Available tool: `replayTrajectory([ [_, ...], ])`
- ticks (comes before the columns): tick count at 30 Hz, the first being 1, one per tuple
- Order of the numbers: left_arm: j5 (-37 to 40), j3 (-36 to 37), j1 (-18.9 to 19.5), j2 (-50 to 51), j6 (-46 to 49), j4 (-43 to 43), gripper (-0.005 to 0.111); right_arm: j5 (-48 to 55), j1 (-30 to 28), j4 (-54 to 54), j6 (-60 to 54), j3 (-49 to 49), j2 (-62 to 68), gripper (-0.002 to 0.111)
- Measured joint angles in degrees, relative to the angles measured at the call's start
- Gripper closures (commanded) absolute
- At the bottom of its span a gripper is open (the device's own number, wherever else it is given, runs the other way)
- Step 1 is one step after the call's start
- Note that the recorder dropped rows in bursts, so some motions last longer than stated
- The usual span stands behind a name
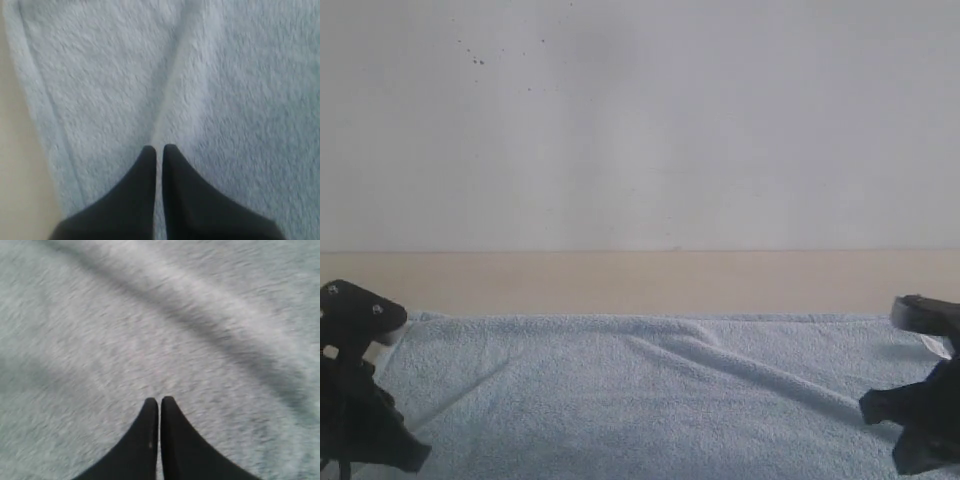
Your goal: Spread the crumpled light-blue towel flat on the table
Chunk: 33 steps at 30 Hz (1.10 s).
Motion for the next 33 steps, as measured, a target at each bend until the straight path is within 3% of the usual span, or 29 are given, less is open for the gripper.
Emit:
replayTrajectory([
  [5,2.2,2.0,-7.3,0.0,4.1,0.0,0.103,6.6,8.1,0.1,-2.1,0.0,0.0,0.109],
  [9,2.1,3.1,-15.0,0.0,9.1,0.0,0.103,5.8,15.5,-0.4,-3.8,0.3,0.0,0.109],
  [12,1.5,3.2,-18.3,0.0,10.3,-0.1,0.103,3.3,20.0,-0.6,-4.9,0.3,0.0,0.109],
  [16,1.2,3.5,-19.1,0.4,10.7,-0.9,0.103,0.6,22.9,-1.1,-5.1,0.3,0.0,0.109],
  [33,-0.6,3.9,-19.1,2.8,11.3,-1.0,0.103,-2.0,23.2,-1.1,-6.3,0.5,2.1,0.109],
])
